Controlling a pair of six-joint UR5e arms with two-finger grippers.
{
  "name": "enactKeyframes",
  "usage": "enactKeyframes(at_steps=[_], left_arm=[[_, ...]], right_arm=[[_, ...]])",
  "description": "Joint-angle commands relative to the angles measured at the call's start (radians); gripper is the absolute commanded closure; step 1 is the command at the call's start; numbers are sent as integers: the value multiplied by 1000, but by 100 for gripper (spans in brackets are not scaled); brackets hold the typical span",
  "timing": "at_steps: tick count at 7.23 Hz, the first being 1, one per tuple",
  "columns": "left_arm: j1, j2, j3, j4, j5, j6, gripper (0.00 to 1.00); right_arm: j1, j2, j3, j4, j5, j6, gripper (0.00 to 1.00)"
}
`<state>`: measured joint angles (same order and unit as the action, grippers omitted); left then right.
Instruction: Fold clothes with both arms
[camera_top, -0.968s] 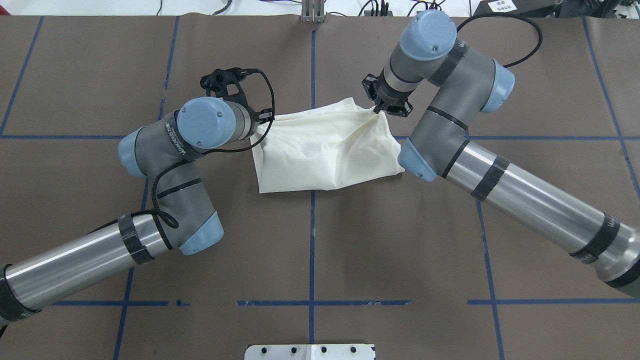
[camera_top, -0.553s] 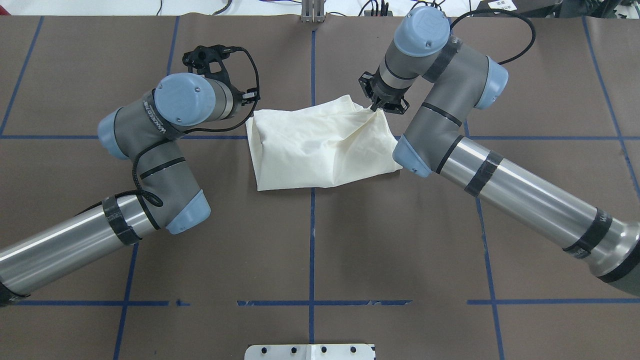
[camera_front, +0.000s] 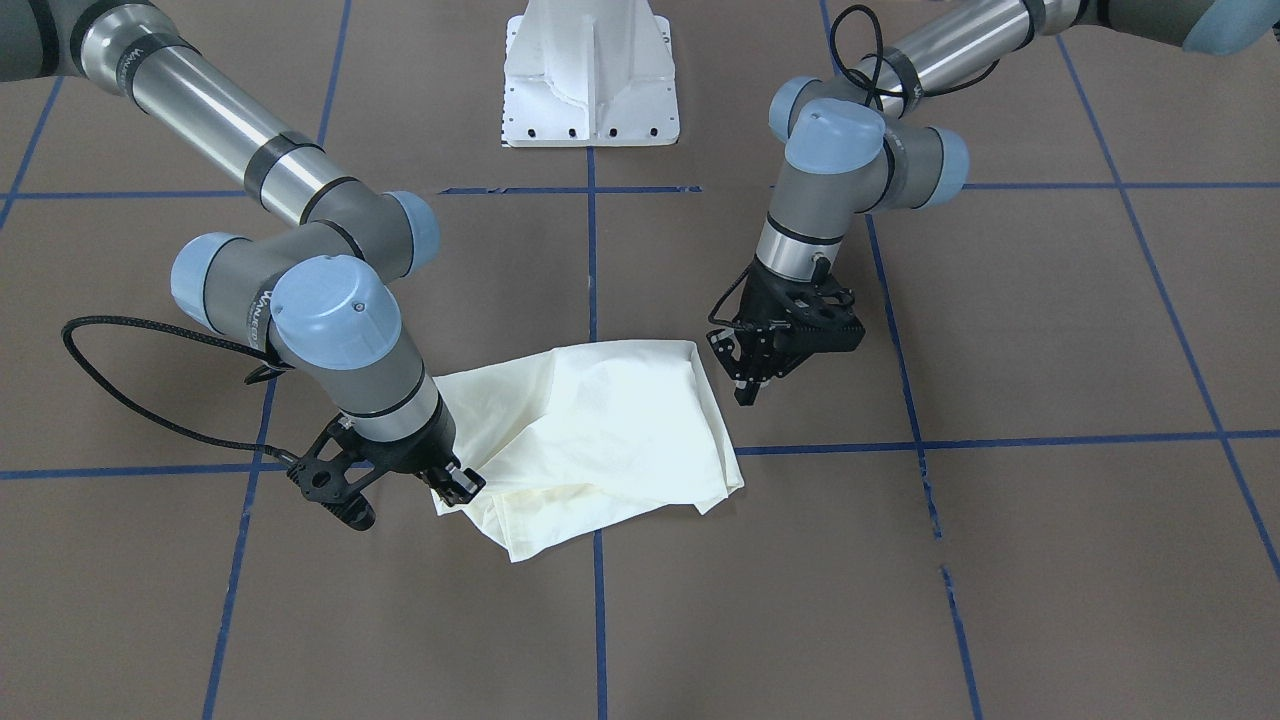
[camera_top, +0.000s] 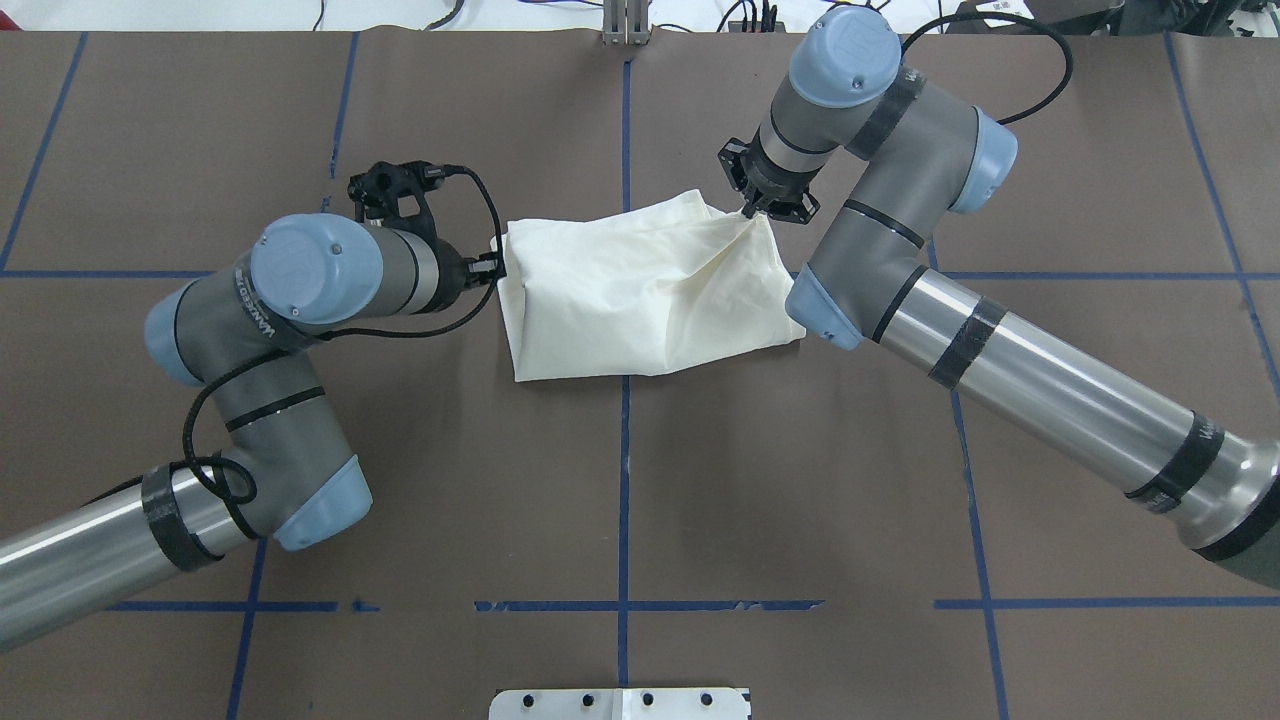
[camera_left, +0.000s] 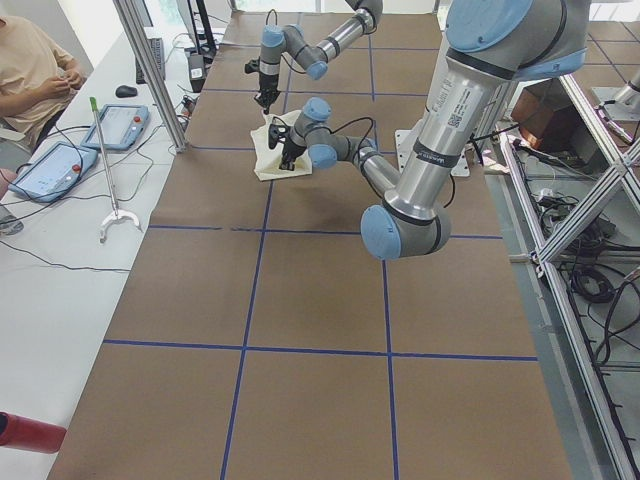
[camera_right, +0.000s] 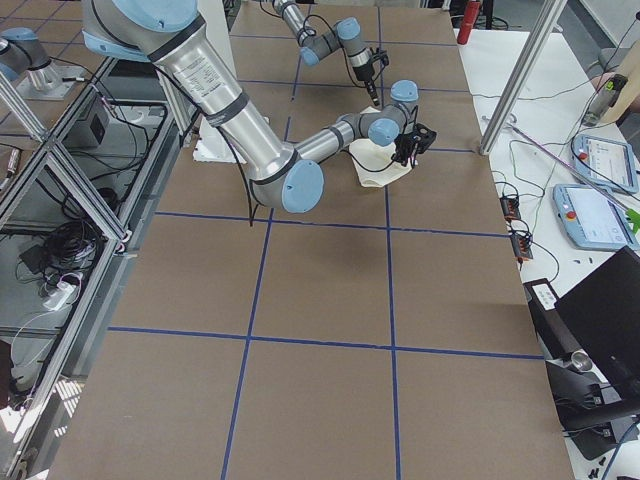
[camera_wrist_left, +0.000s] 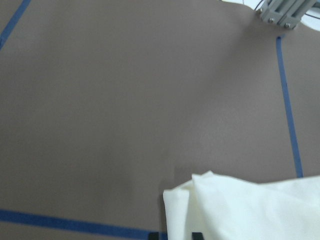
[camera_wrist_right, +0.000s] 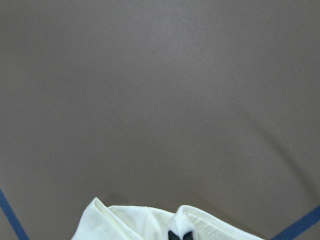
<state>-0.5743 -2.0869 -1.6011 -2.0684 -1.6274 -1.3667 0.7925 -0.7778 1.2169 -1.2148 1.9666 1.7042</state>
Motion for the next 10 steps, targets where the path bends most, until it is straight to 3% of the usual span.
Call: enactKeyframes(at_steps=[1,2,5,8,10], left_arm=[[59,1,7,-5,-9,-20,100],[60,-4,10,-9,-9,-19,100],[65,4,12,-227,-12,-67,100],[118,40,15,-274,-19,-68,100],[148,88,12,-353,-89,-66,100]], right_arm=[[2,2,0,1,0,0,100],[2,2,0,0,0,0,100],[2,3,0,1,1,0,100],[2,8,0,1,0,0,100],[2,8,-2,1,1,2,100]])
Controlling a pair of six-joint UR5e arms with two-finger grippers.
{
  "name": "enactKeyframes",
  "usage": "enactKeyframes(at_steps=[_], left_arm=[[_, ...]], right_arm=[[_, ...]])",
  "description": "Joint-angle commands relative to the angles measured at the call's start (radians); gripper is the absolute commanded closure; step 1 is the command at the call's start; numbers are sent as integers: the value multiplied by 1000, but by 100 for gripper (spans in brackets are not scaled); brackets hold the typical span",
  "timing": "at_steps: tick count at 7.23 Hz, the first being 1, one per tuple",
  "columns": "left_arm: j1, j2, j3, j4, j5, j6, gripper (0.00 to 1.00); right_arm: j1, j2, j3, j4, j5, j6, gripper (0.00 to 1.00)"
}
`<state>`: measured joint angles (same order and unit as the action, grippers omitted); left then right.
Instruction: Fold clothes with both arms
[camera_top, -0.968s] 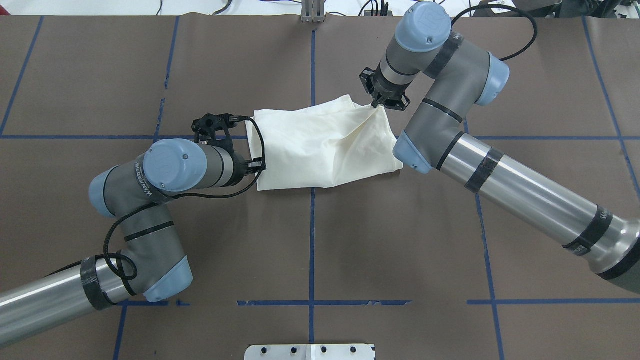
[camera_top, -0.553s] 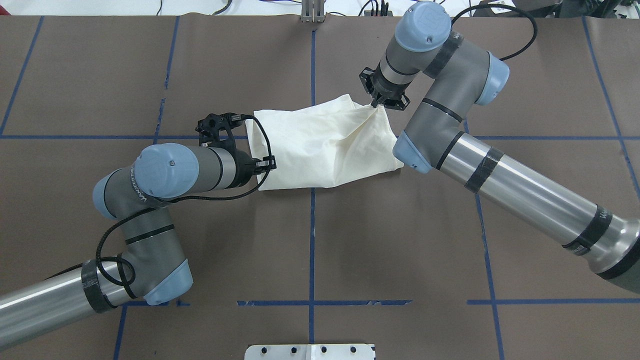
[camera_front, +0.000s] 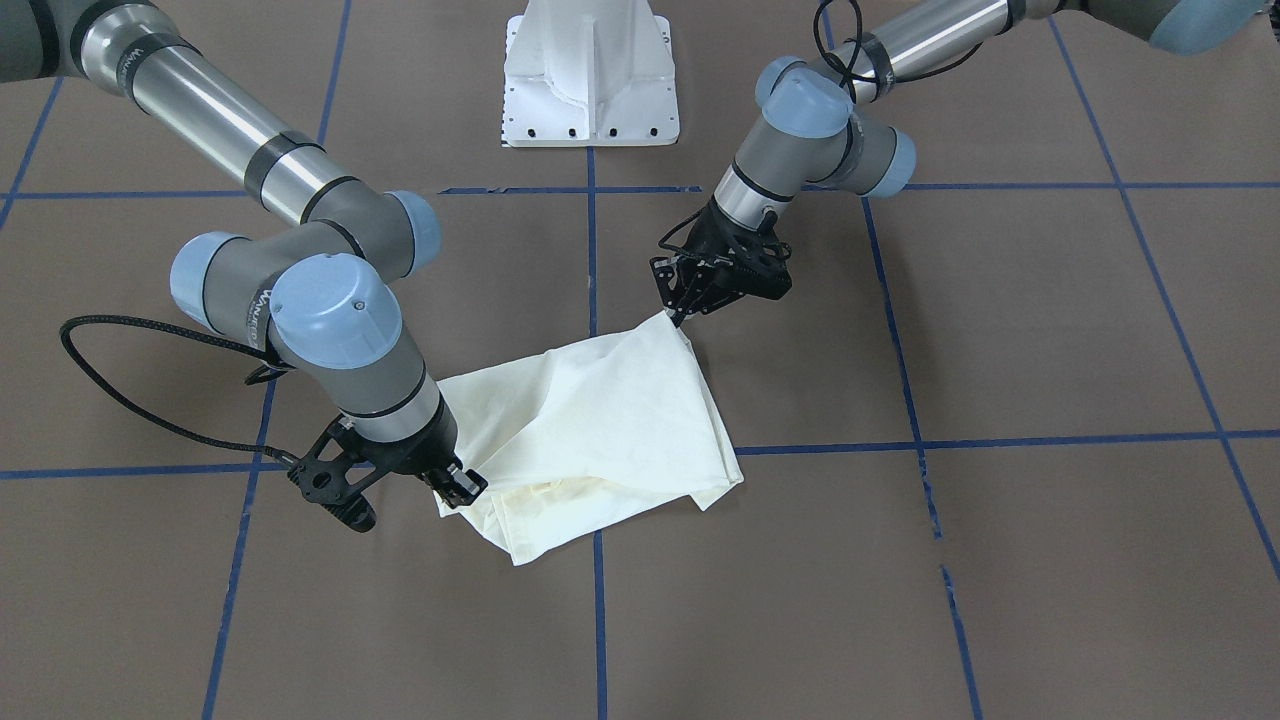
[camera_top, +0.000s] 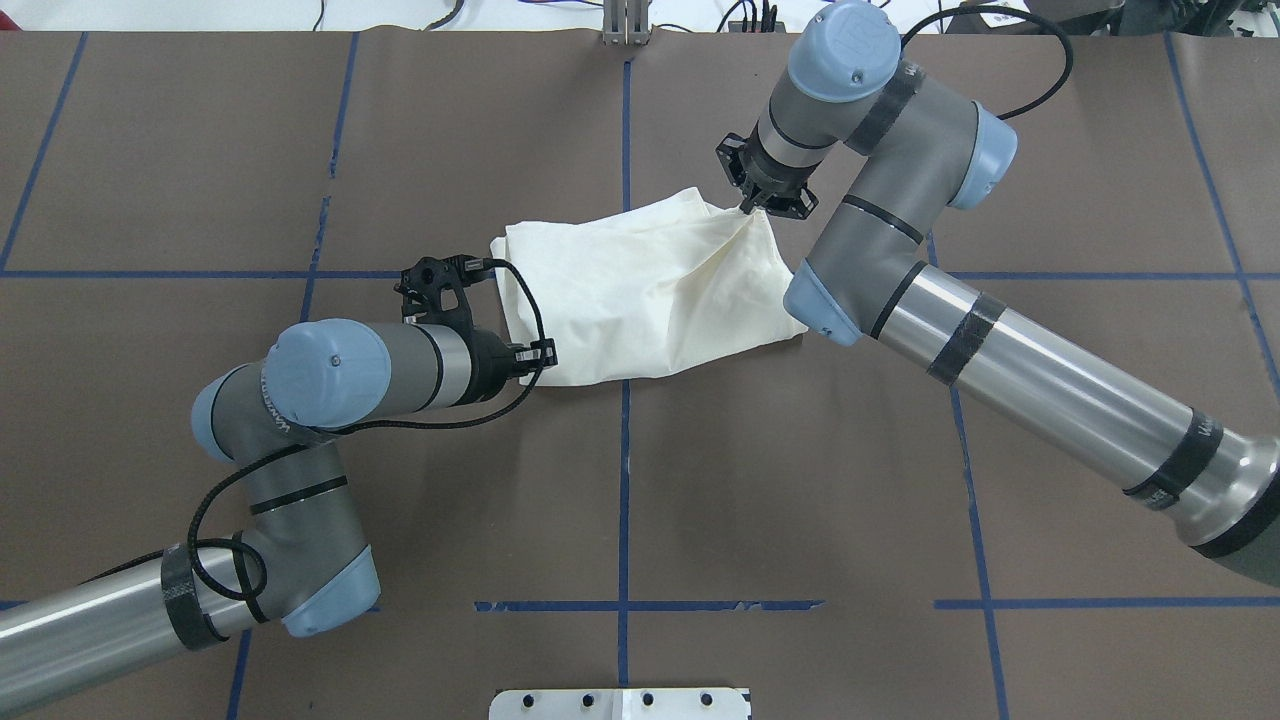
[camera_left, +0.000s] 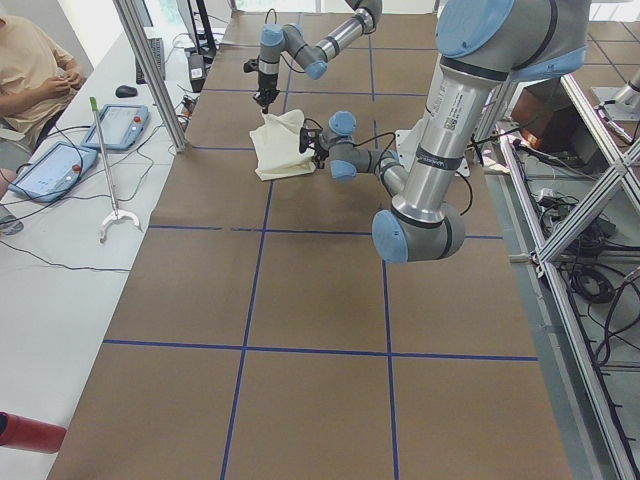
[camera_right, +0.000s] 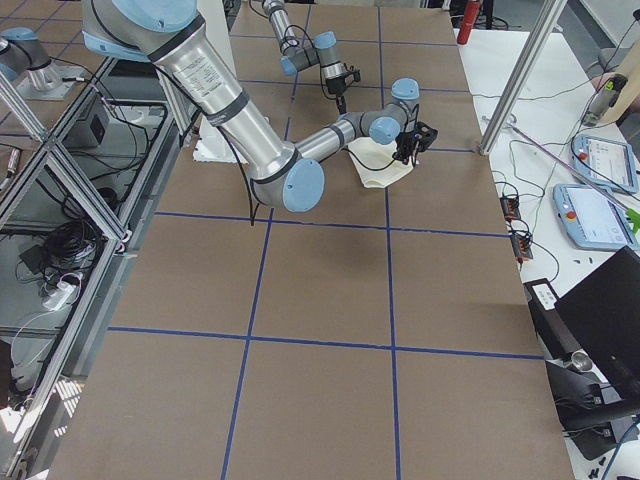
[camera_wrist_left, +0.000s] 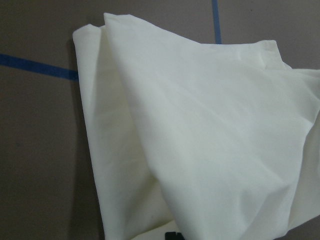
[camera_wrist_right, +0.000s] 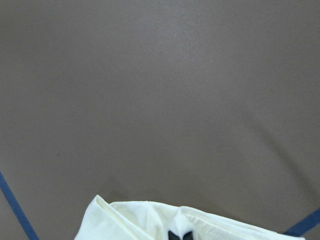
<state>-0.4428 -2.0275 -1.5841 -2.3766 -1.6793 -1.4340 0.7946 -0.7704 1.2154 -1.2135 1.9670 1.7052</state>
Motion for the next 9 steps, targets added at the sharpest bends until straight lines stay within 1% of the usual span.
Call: enactKeyframes(at_steps=[1,2,3,4,5,6,7,8,9], left_arm=[[16,33,-17,-46,-80,-2,100],[16,76,-89,-40,-111,-3,100],[16,93,-140,-32,-117,-8,100],[16,81,-149,-26,-115,-11,100],[-3,70,-137,-26,-105,-8,100],[-55,46,-113,-26,-88,3,100],[-74,-3,-35,-27,-26,1,100],[-89,-81,75,-36,30,0,100],[-120,-104,116,-36,30,3,100]], right_arm=[[0,0,-1,0,0,1,100],[0,0,-5,0,1,-1,100],[0,2,-4,0,0,-1,100],[0,2,-4,0,0,1,100],[0,2,-4,0,1,-1,100],[0,2,-4,0,1,-1,100],[0,2,-4,0,1,-1,100],[0,2,-7,0,0,-1,100],[0,2,-8,0,0,-1,100]])
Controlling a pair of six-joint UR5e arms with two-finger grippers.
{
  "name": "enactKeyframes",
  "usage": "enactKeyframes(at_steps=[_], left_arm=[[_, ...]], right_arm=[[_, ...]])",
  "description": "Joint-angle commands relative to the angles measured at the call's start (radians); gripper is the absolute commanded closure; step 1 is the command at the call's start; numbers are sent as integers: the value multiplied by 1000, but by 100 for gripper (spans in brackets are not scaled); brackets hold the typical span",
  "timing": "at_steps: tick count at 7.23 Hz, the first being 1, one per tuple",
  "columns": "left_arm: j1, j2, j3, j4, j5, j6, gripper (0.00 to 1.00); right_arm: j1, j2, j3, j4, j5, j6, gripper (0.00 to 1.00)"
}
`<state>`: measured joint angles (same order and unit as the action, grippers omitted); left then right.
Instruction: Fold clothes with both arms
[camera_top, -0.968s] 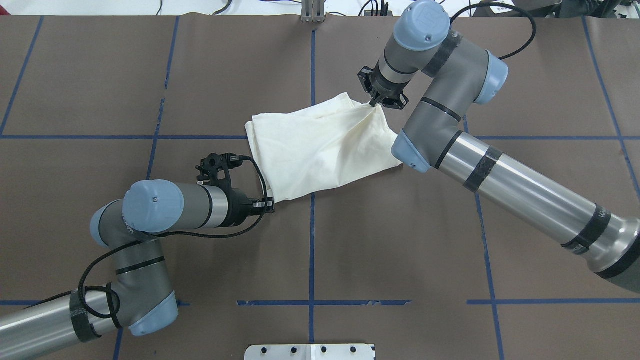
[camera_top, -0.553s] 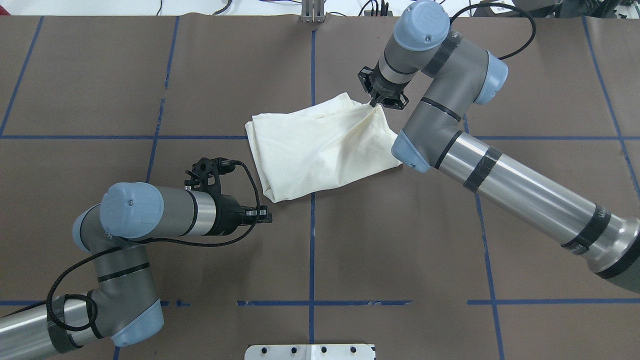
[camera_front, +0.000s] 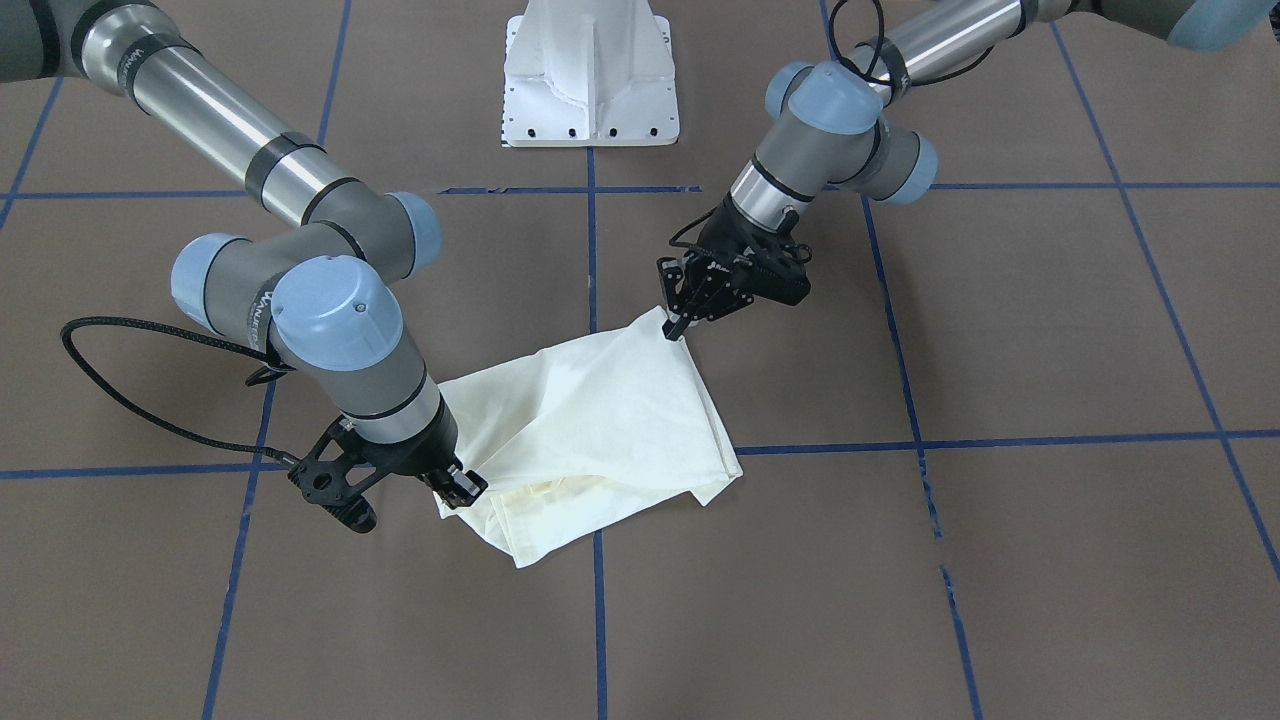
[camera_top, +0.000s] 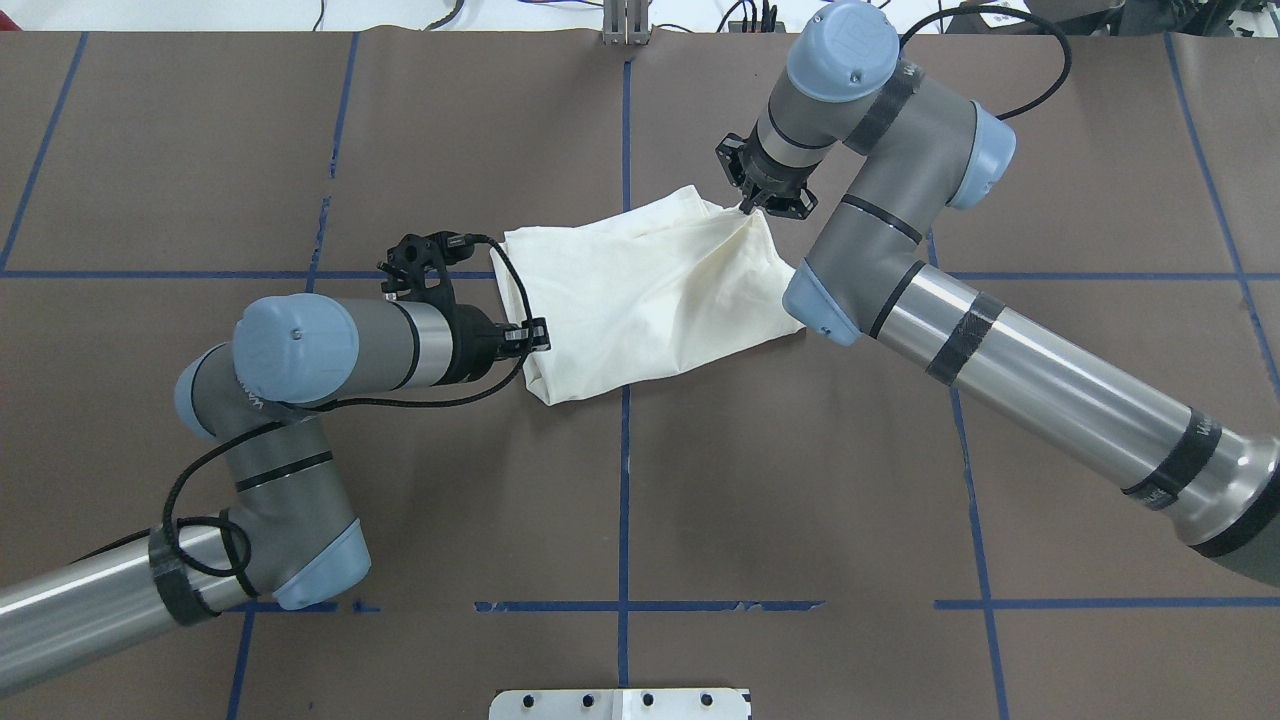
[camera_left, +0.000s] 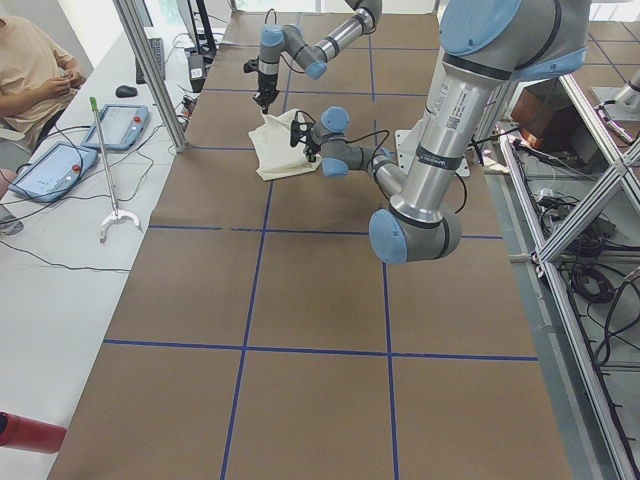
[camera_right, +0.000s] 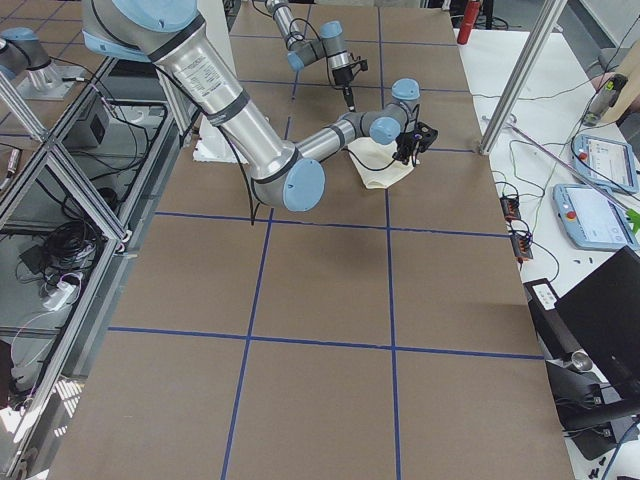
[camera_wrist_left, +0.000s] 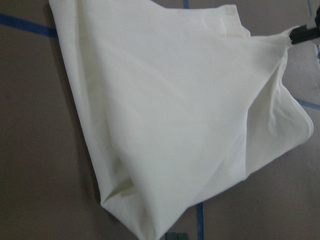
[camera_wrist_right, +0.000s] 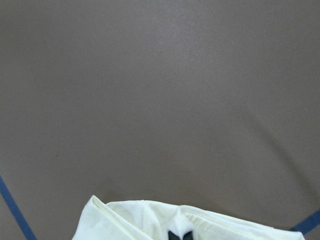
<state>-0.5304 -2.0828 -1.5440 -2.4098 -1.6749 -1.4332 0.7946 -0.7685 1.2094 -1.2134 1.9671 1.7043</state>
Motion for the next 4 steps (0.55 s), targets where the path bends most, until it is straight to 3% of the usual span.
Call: enactKeyframes(at_steps=[1,2,4], left_arm=[[-33,-52,146,-37,29,16,100],[-33,-56,207,-67,52,26,100],[-52,-60,228,-68,64,76,100]], right_arm=[[0,0,-2,0,1,0,100],[-2,0,-5,0,1,-2,100],[0,3,-22,35,-1,-3,100]])
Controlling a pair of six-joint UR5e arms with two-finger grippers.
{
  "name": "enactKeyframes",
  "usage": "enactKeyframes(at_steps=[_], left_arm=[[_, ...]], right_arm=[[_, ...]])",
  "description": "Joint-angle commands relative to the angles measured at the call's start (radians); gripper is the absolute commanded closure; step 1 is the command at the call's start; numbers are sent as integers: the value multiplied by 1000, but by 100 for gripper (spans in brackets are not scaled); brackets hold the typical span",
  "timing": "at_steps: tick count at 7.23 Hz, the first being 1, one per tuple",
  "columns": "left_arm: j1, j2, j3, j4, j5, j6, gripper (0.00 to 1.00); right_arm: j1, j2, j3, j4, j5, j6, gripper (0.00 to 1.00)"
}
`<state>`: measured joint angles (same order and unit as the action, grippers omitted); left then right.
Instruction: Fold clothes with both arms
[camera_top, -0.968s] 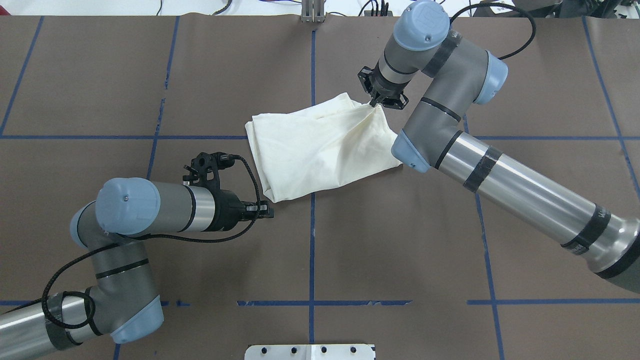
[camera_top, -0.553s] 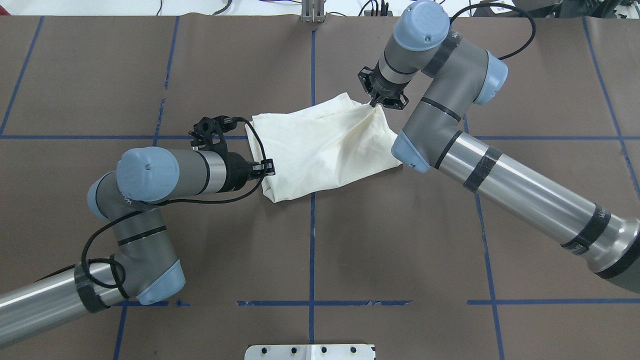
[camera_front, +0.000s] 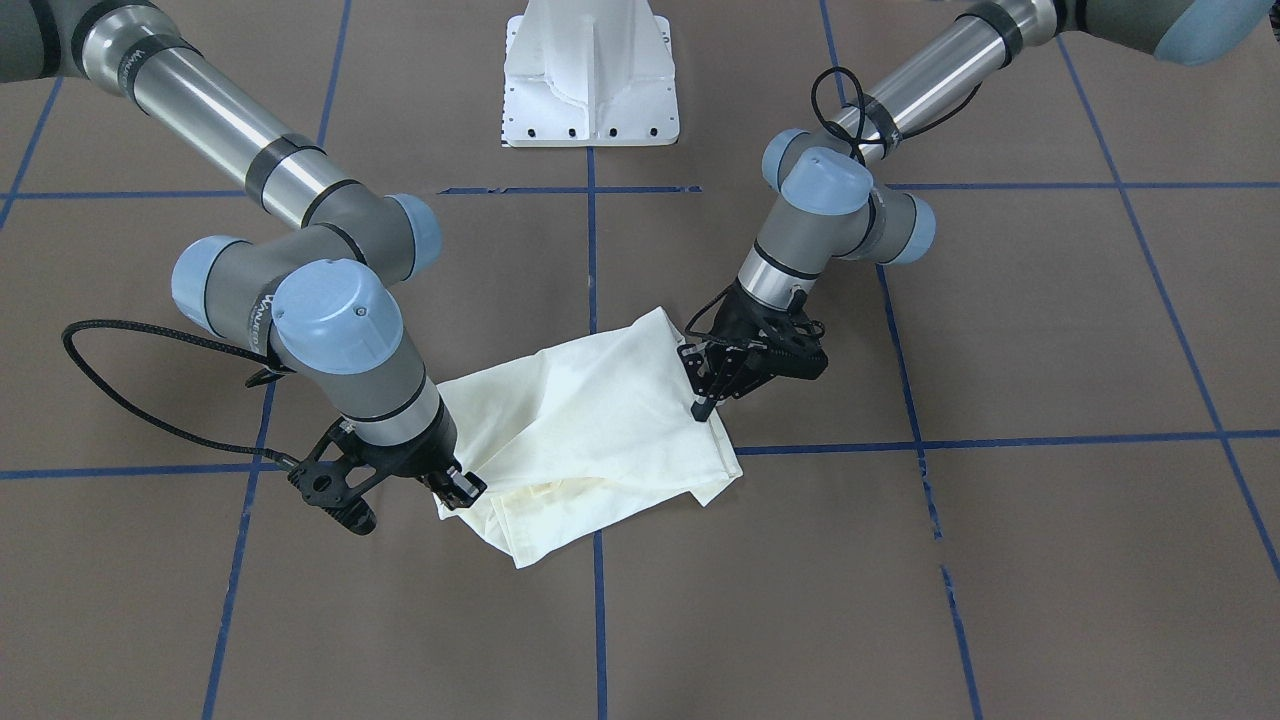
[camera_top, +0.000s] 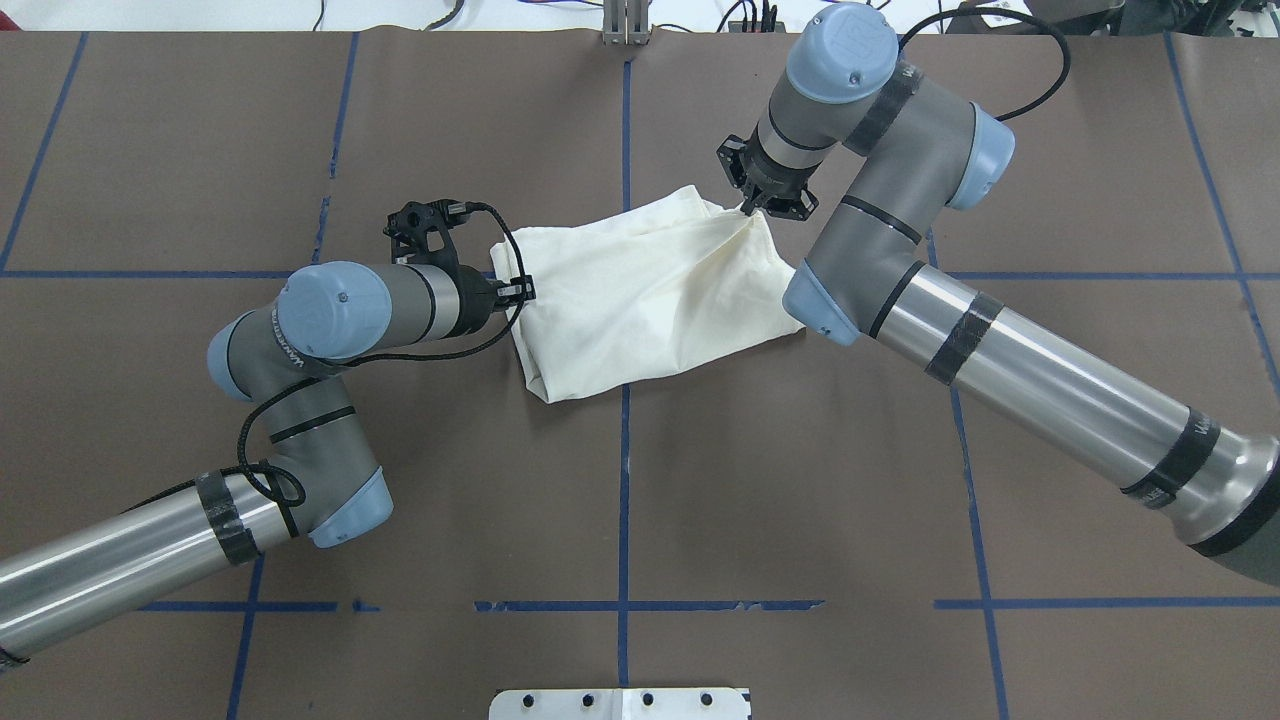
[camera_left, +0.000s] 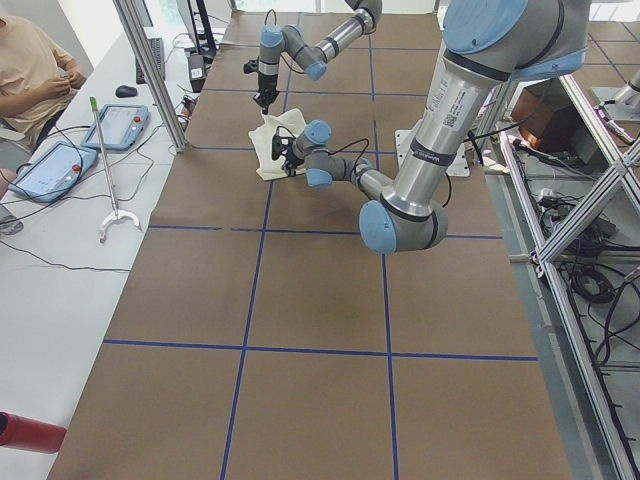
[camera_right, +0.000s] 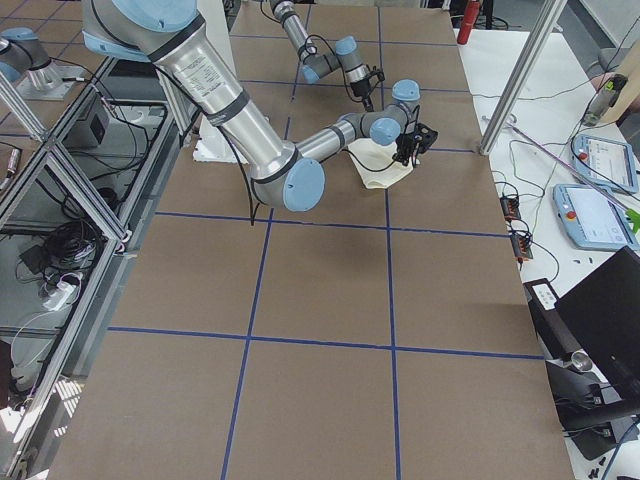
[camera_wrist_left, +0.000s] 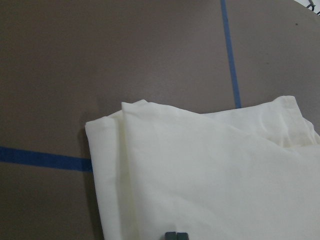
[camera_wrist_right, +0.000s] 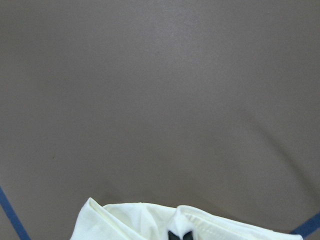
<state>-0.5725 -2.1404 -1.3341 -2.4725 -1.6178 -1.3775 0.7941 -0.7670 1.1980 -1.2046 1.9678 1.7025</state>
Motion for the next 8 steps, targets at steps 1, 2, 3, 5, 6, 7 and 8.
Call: enactKeyframes(at_steps=[1,2,3,5,6,7,8], left_arm=[[-36,-7,16,-3,4,65,100],[-64,-12,9,0,-8,81,100],[-76,-12,6,3,-20,84,100],[-163,10,-43,10,-152,122,100],[-187,39,-83,33,-158,191,100],[-208,72,-118,36,-169,249,100],[-257,115,-132,38,-248,305,100]], right_arm=[[0,2,-27,48,-1,-1,100],[0,2,-31,49,-1,-6,100],[7,0,-34,49,-1,-45,94],[65,-15,-40,46,48,-148,0],[100,-18,-40,43,90,-182,0],[153,-29,-40,42,168,-236,0],[202,-50,-32,36,260,-254,0]])
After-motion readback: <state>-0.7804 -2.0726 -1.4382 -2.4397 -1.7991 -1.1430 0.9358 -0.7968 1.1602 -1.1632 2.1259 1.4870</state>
